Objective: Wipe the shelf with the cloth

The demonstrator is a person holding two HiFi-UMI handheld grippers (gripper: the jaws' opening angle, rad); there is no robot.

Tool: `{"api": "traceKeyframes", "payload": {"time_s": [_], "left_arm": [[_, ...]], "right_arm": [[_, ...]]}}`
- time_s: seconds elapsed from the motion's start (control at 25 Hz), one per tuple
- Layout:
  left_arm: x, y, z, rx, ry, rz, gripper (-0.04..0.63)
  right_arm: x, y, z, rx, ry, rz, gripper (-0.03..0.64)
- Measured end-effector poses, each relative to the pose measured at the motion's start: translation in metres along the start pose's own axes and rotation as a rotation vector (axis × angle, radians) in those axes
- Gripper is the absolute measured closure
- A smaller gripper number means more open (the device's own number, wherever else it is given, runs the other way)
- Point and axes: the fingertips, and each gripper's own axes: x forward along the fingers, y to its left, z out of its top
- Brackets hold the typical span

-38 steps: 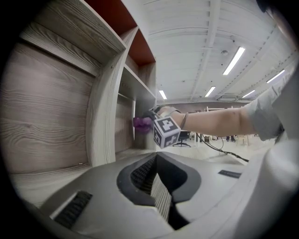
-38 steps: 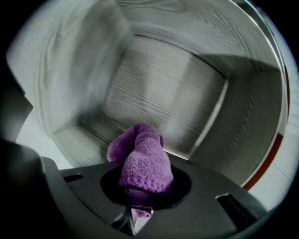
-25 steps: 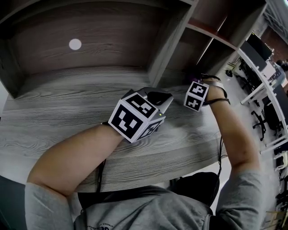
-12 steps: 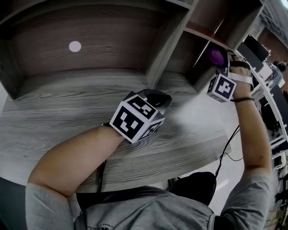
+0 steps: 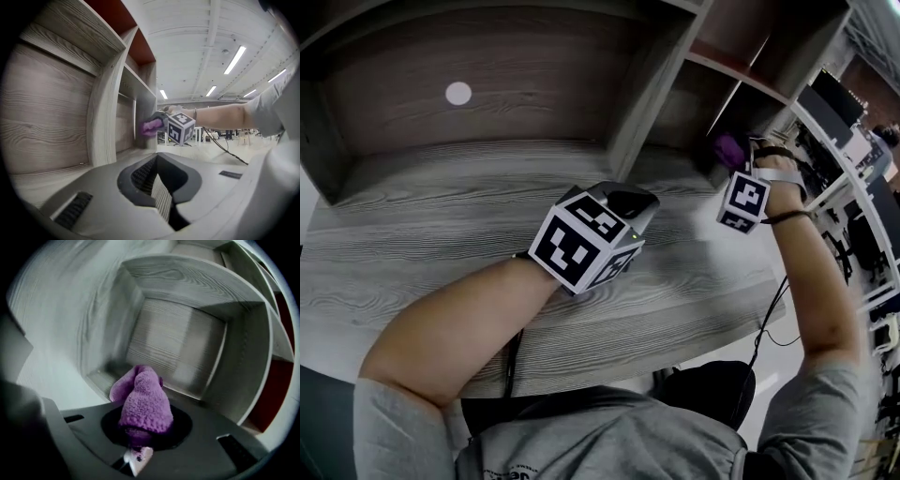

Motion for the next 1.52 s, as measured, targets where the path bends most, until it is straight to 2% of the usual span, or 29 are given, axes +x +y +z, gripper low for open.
{"api": "traceKeyframes", "payload": {"time_s": [0.16,0.32,0.48,0.52,0.56,0.68,0.76,0.88,1.04,1.12,1.24,1.4,1.52], "left_arm": [[-0.002,0.0,0.0,-0.005,-0.002,0.007,0.583],[-0.003,0.003,-0.002,-0.012,0.0,0.007,0.583],[-0.003,0.003,-0.003,-0.02,-0.003,0.008,0.583],[-0.003,0.003,-0.003,-0.021,-0.003,0.008,0.583],[-0.002,0.002,-0.003,-0.021,-0.003,0.006,0.583],[0.0,0.001,-0.004,-0.024,-0.002,0.002,0.583],[-0.001,0.002,-0.004,-0.026,-0.002,0.005,0.583],[-0.001,0.001,-0.002,-0.024,-0.004,0.007,0.583],[0.001,-0.005,-0.001,-0.013,-0.004,-0.001,0.583],[0.001,-0.006,-0.001,-0.007,-0.003,-0.003,0.583],[0.001,-0.006,-0.001,-0.006,-0.004,-0.007,0.583],[0.003,-0.006,-0.001,-0.012,-0.003,-0.013,0.583],[0.004,-0.007,-0.003,-0.017,-0.001,-0.017,0.583]], "right_arm": [[0.001,0.059,0.029,0.042,-0.095,0.19,0.551],[-0.001,0.091,0.045,0.133,-0.14,0.347,0.551],[-0.007,0.086,0.047,0.29,-0.156,0.427,0.552],[-0.008,0.079,0.046,0.372,-0.18,0.44,0.552],[-0.009,0.065,0.042,0.501,-0.212,0.443,0.552],[-0.012,-0.007,0.027,1.033,-0.347,0.357,0.552],[-0.013,-0.059,0.021,1.327,-0.431,0.252,0.552],[-0.004,-0.111,0.007,1.658,-0.445,0.109,0.552],[0.026,-0.117,-0.015,2.06,-0.349,0.03,0.552],[0.036,-0.11,-0.023,2.211,-0.322,-0.005,0.551],[0.046,-0.103,-0.03,2.365,-0.321,-0.051,0.551],[0.053,-0.114,-0.035,2.495,-0.395,-0.089,0.551],[0.056,-0.124,-0.036,2.55,-0.478,-0.096,0.555]]}}
